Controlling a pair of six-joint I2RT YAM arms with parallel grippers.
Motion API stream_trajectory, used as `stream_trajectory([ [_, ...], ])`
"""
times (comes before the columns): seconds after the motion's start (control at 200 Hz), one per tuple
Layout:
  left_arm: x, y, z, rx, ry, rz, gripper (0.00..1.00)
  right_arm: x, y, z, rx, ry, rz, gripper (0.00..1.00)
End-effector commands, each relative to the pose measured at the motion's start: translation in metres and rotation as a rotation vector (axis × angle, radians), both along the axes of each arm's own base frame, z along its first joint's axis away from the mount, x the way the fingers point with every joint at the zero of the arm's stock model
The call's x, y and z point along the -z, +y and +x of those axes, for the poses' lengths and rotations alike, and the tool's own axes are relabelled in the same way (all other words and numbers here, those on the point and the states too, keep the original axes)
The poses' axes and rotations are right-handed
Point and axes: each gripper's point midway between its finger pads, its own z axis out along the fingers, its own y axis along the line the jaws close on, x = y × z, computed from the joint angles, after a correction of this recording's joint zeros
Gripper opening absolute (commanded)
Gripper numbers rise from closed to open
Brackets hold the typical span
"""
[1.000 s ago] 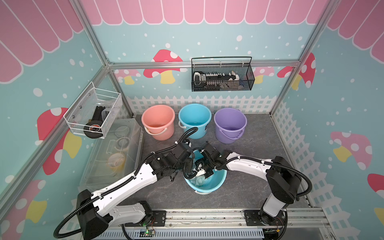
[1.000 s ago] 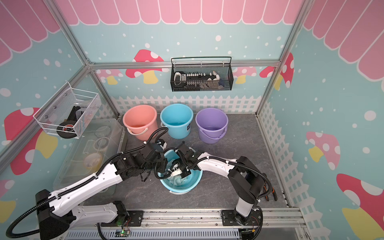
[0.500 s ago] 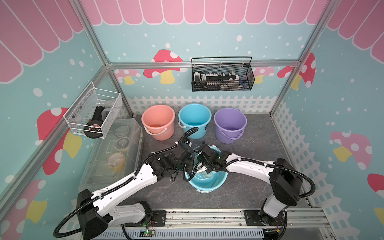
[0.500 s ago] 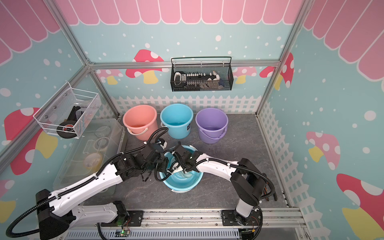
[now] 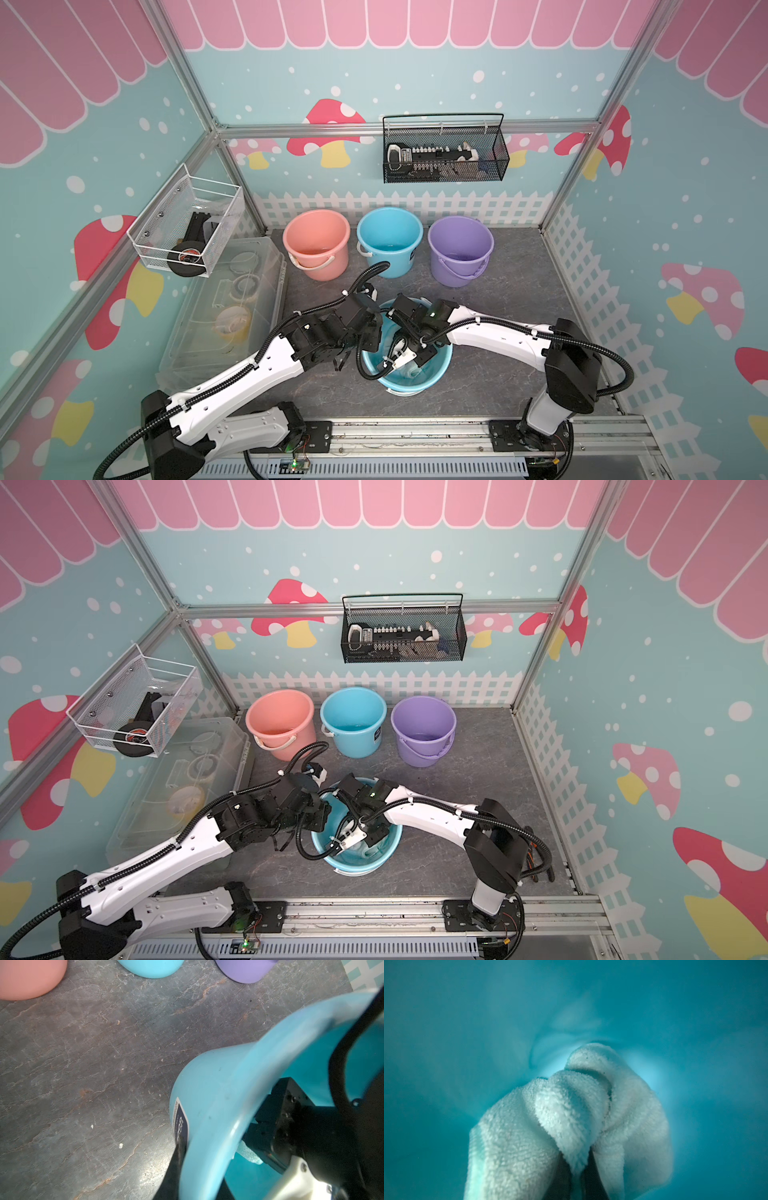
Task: Wipe the inside of the bucket with a cloth
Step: Wipe the dirt from the inside of the bucket.
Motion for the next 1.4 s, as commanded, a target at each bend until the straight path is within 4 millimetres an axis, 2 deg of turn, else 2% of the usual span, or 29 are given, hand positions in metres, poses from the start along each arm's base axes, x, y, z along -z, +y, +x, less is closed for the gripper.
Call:
stream_trajectory([
  [0.0,-0.024,-0.018,0.016,-0.037,-0.067,-0.102,0.0,-0.014,0.041,-0.024,-0.031,0.112,0.214,0.0],
  [0.105,-0.023,-0.021,0.017,-0.03,-0.064,-0.099,0.0,-0.026,0.062,0.002,0.029,-0.011,0.337,0.0],
  [0.265,-0.024,-0.024,0.015,-0.016,-0.063,-0.099,0.0,-0.034,0.068,0.044,0.087,-0.257,0.38,0.0],
  [0.445,-0.028,-0.019,0.013,-0.031,-0.08,-0.107,0.0,-0.034,0.049,0.077,0.13,-0.482,0.275,0.0],
  [0.615,-0.027,-0.013,0.012,-0.044,-0.082,-0.095,0.0,-0.021,0.019,0.084,0.115,-0.55,0.094,0.0],
  [0.776,-0.029,-0.01,0.012,-0.05,-0.09,-0.088,0.0,-0.008,-0.009,0.071,0.074,-0.497,-0.064,0.0],
  [0.911,-0.031,-0.009,0.014,-0.054,-0.095,-0.081,0.0,0.007,-0.027,0.038,0.0,-0.321,-0.168,0.0],
  [1.036,-0.031,-0.01,0.014,-0.049,-0.097,-0.074,0.0,0.011,-0.03,0.005,-0.048,-0.139,-0.195,0.0],
  [1.136,-0.03,-0.011,0.015,-0.047,-0.095,-0.072,0.0,0.006,-0.022,-0.017,-0.068,-0.021,-0.136,0.0],
  [1.281,-0.03,-0.014,0.016,-0.034,-0.094,-0.062,0.0,-0.007,0.004,-0.048,-0.14,0.143,0.031,0.0],
  [1.396,-0.029,-0.015,0.016,-0.028,-0.089,-0.061,0.0,-0.013,0.035,-0.048,-0.131,0.169,0.177,0.0],
])
